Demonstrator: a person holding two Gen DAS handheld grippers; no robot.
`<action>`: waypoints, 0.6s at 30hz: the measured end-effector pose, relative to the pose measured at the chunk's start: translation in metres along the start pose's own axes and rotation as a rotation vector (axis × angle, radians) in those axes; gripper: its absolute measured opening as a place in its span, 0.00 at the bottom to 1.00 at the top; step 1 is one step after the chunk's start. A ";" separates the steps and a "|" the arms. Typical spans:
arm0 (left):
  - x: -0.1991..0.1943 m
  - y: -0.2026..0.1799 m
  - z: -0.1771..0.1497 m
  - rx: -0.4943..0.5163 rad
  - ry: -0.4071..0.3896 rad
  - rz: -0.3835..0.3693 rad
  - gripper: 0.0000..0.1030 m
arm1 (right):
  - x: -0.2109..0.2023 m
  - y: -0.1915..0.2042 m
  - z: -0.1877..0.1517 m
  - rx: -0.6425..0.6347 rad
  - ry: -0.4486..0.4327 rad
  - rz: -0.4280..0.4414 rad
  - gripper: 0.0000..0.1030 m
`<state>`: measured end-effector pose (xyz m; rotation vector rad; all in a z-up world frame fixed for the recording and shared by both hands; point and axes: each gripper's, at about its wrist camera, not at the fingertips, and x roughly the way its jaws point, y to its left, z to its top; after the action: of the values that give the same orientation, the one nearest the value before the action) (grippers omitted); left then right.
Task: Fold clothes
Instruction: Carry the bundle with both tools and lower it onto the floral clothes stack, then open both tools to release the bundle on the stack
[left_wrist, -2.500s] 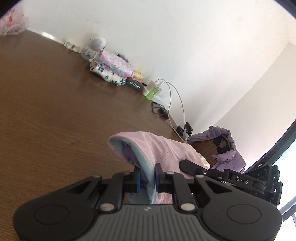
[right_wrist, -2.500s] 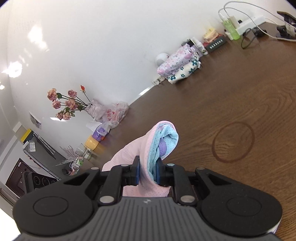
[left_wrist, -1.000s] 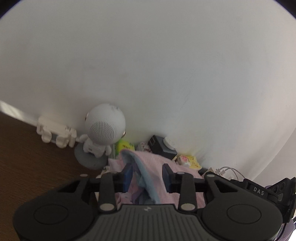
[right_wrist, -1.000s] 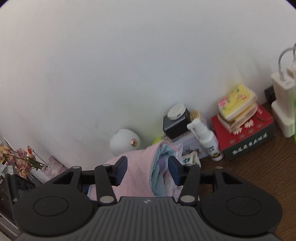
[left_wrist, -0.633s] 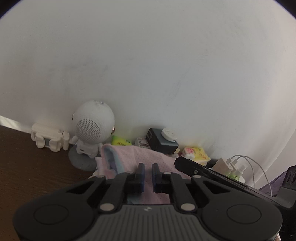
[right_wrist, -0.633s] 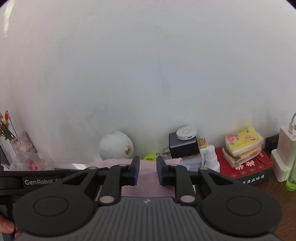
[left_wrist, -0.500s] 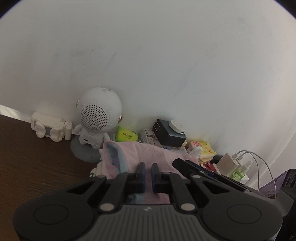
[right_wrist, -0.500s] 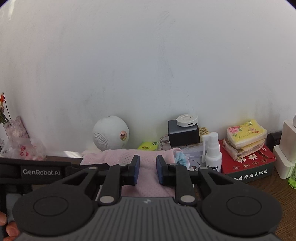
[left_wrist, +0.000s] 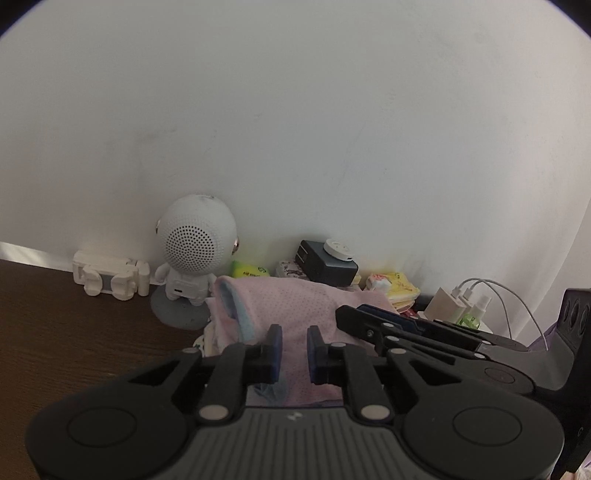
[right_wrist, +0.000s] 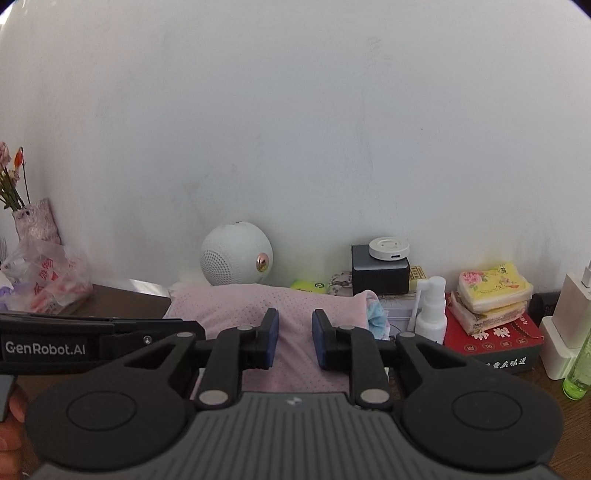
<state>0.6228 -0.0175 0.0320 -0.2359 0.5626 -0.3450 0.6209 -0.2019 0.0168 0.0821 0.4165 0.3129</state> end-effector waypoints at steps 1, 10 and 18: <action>-0.003 0.001 0.000 -0.005 -0.005 0.002 0.14 | -0.003 0.000 0.001 0.005 -0.006 0.006 0.20; -0.074 -0.019 0.000 0.045 -0.126 0.104 0.89 | -0.072 0.001 0.011 0.017 -0.087 0.014 0.71; -0.164 -0.041 -0.056 0.147 -0.225 0.187 1.00 | -0.164 0.020 -0.020 0.003 -0.105 -0.015 1.00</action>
<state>0.4515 0.0004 0.0772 -0.0776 0.3323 -0.1740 0.4647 -0.2339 0.0645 0.0980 0.3130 0.2914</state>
